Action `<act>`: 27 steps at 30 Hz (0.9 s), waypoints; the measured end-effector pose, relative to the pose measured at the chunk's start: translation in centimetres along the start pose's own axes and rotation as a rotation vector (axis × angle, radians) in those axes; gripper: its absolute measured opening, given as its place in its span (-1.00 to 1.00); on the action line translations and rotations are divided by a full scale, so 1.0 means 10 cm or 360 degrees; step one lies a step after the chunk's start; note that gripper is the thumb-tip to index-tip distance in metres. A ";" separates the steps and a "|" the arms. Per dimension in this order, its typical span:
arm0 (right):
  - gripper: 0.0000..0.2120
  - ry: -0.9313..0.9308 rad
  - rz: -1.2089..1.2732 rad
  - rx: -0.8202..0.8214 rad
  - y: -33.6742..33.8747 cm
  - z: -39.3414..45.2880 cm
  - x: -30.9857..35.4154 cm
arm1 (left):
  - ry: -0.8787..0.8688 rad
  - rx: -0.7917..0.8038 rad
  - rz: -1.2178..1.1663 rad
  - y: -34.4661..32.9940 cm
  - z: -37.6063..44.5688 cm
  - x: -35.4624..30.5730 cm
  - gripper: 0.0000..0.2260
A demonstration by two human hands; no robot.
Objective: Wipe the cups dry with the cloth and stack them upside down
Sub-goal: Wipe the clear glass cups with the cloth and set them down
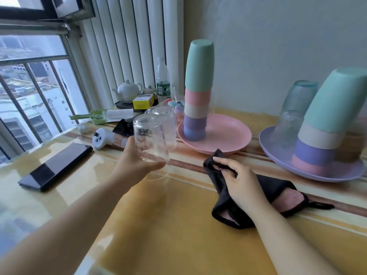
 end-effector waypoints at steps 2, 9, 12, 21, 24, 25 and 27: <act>-0.59 -0.0008 0.0000 0.0013 -0.01 0.00 -0.01 | 0.0034 -0.0089 0.0063 0.11 0.11 0.09 -0.38; -0.60 0.0001 0.0010 0.0014 0.00 0.01 -0.03 | 0.0080 -0.0190 0.0093 0.16 0.33 0.19 -0.45; -0.60 0.0000 0.0022 0.0008 -0.01 0.02 -0.06 | 0.0041 -0.0198 0.0099 0.12 0.36 0.19 -0.44; -0.60 -0.0041 0.0022 0.0007 -0.01 0.03 -0.10 | 0.0135 -0.0374 0.0433 0.14 0.24 0.27 -0.12; -0.61 -0.0037 -0.0032 -0.0066 0.04 0.03 -0.07 | -0.0312 -0.0760 0.0516 0.17 -0.17 -0.04 -0.36; -0.62 -0.0034 -0.0067 -0.0113 0.08 0.04 -0.07 | -0.0596 -0.0774 0.0540 0.06 -0.30 -0.17 -0.48; -0.62 -0.0031 -0.0165 -0.0221 0.18 0.06 -0.07 | -0.0911 -0.0529 0.0585 -0.30 -0.42 -0.33 -0.76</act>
Point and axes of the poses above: each hand's wrist, its own z-axis towards the middle knuckle, its own y-axis out of the back of the hand, x = y × z, the point moved 7 cm from there along z, towards the middle knuckle, and after that the axes turned 11 degrees about -x, right-handed, at the moved point
